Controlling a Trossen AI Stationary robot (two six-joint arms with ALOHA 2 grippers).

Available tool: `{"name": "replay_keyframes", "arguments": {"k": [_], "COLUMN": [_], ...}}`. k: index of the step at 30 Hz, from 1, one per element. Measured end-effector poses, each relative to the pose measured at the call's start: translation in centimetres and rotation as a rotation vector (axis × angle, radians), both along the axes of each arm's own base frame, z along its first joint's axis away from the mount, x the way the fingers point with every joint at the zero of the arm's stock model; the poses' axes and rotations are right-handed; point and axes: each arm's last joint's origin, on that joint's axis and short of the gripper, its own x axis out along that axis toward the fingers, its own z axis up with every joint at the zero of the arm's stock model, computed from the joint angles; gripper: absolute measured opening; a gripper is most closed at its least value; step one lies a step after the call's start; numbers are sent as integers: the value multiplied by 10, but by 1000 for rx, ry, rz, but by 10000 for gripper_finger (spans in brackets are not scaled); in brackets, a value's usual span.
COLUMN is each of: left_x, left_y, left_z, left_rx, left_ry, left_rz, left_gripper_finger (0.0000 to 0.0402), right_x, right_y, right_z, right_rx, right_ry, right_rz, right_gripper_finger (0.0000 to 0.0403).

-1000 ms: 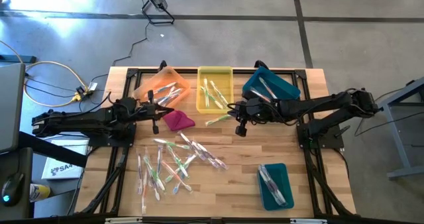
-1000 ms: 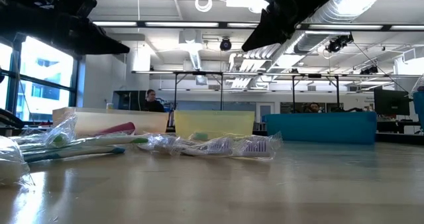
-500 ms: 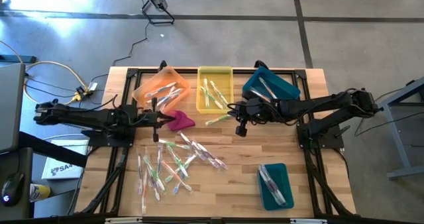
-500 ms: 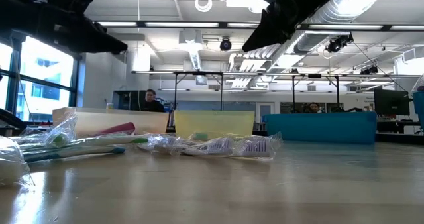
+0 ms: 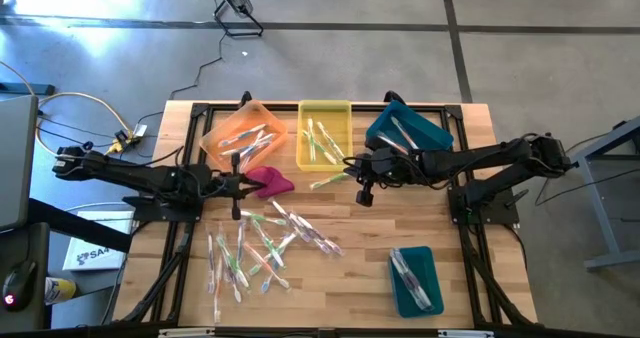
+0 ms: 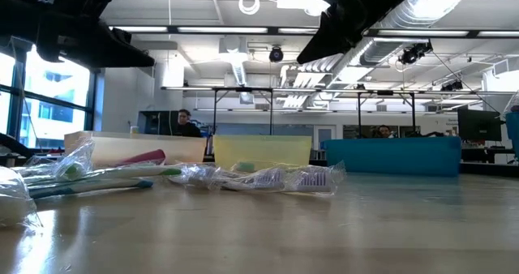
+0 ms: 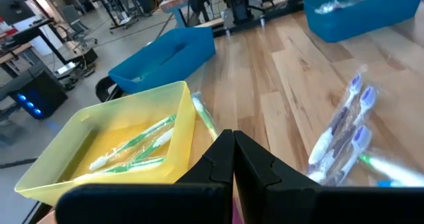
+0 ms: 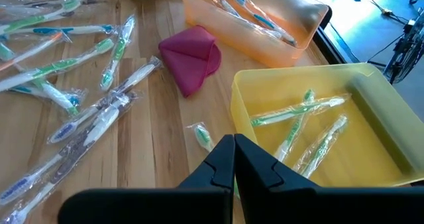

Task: Pick & Place Toothbrushes
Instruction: Put the green toothbrush into the yellow bin

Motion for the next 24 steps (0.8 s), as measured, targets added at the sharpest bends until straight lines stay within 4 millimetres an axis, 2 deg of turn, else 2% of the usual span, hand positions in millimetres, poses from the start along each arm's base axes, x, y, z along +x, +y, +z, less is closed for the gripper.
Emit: {"name": "replay_keyframes", "arguments": {"k": [14, 18, 24], "left_x": [-1, 2, 13], "left_y": [0, -1, -2], "left_z": [-4, 12, 33], "left_rx": [43, 55, 97], "left_ry": [57, 81, 321], "left_rz": [-17, -33, -41], "left_gripper_finger": [1, 0, 0], "right_x": [0, 0, 0], "right_y": [0, 0, 0], "right_z": [-1, -1, -1], "right_rx": [-2, -2, 2], "right_ry": [9, 9, 8], "right_rz": [1, 1, -2], "right_gripper_finger": [2, 2, 2]}}
